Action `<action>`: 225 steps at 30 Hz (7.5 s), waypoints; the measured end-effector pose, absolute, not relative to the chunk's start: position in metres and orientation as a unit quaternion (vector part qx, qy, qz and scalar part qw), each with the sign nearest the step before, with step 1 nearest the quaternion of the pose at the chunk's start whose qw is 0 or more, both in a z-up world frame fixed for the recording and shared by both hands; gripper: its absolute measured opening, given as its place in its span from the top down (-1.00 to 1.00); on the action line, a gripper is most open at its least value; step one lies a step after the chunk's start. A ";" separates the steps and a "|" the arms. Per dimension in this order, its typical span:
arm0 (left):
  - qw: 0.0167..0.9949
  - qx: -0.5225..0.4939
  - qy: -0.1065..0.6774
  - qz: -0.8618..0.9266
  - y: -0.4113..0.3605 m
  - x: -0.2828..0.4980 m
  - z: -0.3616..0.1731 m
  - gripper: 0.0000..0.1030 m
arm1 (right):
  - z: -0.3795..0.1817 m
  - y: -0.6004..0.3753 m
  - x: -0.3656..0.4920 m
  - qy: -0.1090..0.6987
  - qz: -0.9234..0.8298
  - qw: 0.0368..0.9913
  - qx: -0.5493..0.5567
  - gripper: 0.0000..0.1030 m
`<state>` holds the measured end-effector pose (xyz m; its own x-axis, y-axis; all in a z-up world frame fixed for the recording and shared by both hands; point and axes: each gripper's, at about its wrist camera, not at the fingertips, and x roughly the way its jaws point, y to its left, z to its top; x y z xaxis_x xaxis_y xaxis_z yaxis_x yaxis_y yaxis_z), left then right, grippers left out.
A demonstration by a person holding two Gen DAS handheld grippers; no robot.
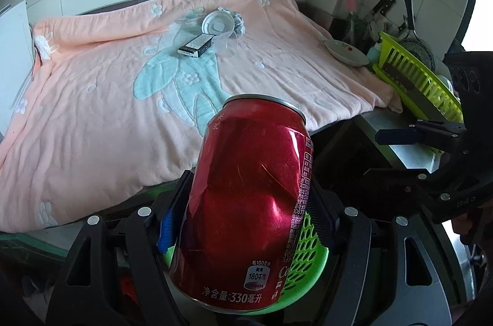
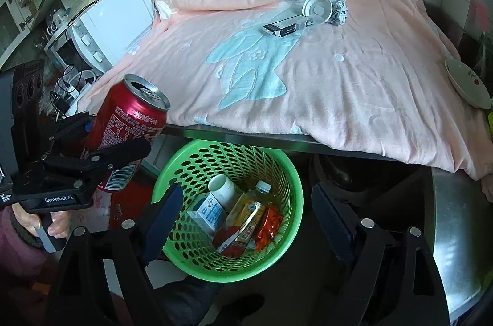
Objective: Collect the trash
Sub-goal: 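Carry the wafer packet and red can to the green basket and release both, then move the right tool to the clear plastic cup and grasp it, then grasp the black box with the left tool while the right tool lifts the clear cup, then carry the clear cup and black box toward the green basket, then lower the cup and box into the green basket and open both tools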
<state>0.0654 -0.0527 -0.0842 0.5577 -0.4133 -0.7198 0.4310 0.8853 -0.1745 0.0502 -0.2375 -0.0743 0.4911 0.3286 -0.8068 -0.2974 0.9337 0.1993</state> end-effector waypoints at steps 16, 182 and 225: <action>0.886 -0.007 0.407 -0.222 -0.034 0.082 -0.078 -0.46 | -0.055 -0.247 0.080 0.459 0.169 0.872 0.024 -0.64; 0.921 -0.002 0.362 -0.143 0.007 0.126 -0.031 0.17 | -0.111 -0.187 0.080 0.503 0.201 0.835 -0.101 -0.19; 0.882 -0.010 0.424 -0.207 -0.043 0.030 -0.094 0.16 | -0.085 -0.222 0.039 0.468 0.156 0.866 -0.080 -0.68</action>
